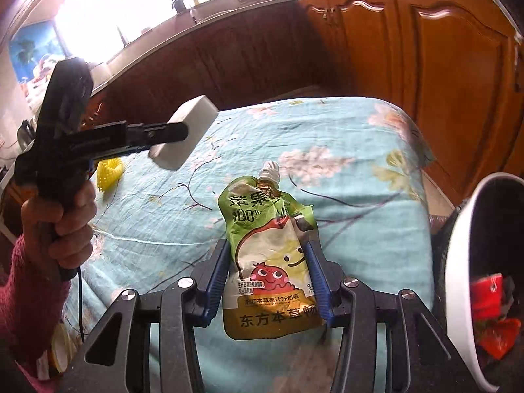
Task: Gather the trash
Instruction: 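Carry the sponge and juice pouch into the bin and release both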
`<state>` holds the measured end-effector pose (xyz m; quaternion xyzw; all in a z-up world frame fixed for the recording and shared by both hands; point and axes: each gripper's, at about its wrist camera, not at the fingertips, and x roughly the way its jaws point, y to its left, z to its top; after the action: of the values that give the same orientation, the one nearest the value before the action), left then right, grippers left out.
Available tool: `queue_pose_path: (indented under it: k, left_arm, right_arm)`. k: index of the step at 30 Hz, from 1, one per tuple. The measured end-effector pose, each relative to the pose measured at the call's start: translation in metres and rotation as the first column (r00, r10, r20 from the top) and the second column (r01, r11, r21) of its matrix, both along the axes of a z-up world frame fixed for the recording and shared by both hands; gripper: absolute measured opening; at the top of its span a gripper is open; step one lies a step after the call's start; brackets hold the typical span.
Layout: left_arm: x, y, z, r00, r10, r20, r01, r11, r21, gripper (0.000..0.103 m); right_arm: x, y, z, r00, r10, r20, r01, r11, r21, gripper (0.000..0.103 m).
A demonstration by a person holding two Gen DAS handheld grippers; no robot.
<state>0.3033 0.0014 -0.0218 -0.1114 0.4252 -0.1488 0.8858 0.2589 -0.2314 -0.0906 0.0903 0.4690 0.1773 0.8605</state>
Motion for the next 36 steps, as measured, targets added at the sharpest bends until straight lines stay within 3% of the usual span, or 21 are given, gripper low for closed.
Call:
queue_pose_path:
  k: [7, 9, 10, 14, 16, 19, 25, 34, 35, 36]
  left_arm:
    - [-0.048, -0.007, -0.032, 0.996, -0.020, -0.092, 0.018, 1.000, -0.022, 0.045]
    - [-0.056, -0.004, -0.036, 0.994, -0.011, -0.104, 0.008, 0.999, -0.033, 0.045]
    - [-0.059, -0.002, -0.036, 0.994, -0.006, -0.108, 0.002, 0.999, -0.039, 0.045]
    - [-0.070, 0.001, -0.034, 0.994, 0.003, -0.111, -0.008, 0.999, -0.047, 0.046]
    - [-0.075, -0.001, -0.032, 0.994, -0.001, -0.111, -0.003, 0.999, -0.042, 0.045]
    - [-0.082, -0.006, -0.030, 0.994, -0.011, -0.108, 0.007, 0.999, -0.036, 0.046]
    - [-0.090, -0.023, -0.019, 0.995, -0.049, -0.087, 0.045, 0.998, -0.045, 0.045]
    - [-0.100, -0.077, 0.003, 0.986, -0.165, -0.028, 0.164, 0.986, -0.027, 0.045]
    - [-0.100, -0.083, 0.005, 0.984, -0.178, -0.023, 0.178, 0.984, -0.026, 0.045]
    - [-0.100, -0.089, 0.007, 0.981, -0.191, -0.018, 0.191, 0.981, -0.025, 0.046]
  right_arm:
    - [-0.014, -0.006, -0.001, 1.000, -0.026, -0.016, 0.026, 1.000, 0.008, 0.061]
    - [-0.020, -0.004, 0.008, 1.000, -0.011, 0.019, 0.011, 1.000, -0.005, 0.086]
    - [-0.019, -0.001, 0.012, 0.999, -0.002, 0.036, 0.003, 1.000, -0.028, 0.090]
    - [-0.006, 0.016, 0.008, 0.998, 0.065, 0.024, -0.063, 0.993, -0.099, 0.092]
    - [0.001, 0.017, -0.004, 0.998, 0.067, -0.010, -0.067, 0.994, -0.091, 0.090]
    - [0.005, 0.016, -0.017, 0.998, 0.050, -0.037, -0.055, 0.991, -0.125, 0.061]
    - [-0.017, 0.006, -0.003, 0.999, 0.039, -0.013, -0.040, 0.992, -0.120, 0.050]
    - [-0.068, -0.058, 0.035, 0.983, -0.165, 0.075, 0.162, 0.986, 0.043, 0.048]
    - [-0.074, -0.066, 0.039, 0.979, -0.187, 0.086, 0.184, 0.982, 0.048, 0.002]
    - [-0.078, -0.072, 0.041, 0.977, -0.199, 0.080, 0.194, 0.979, 0.063, 0.003]
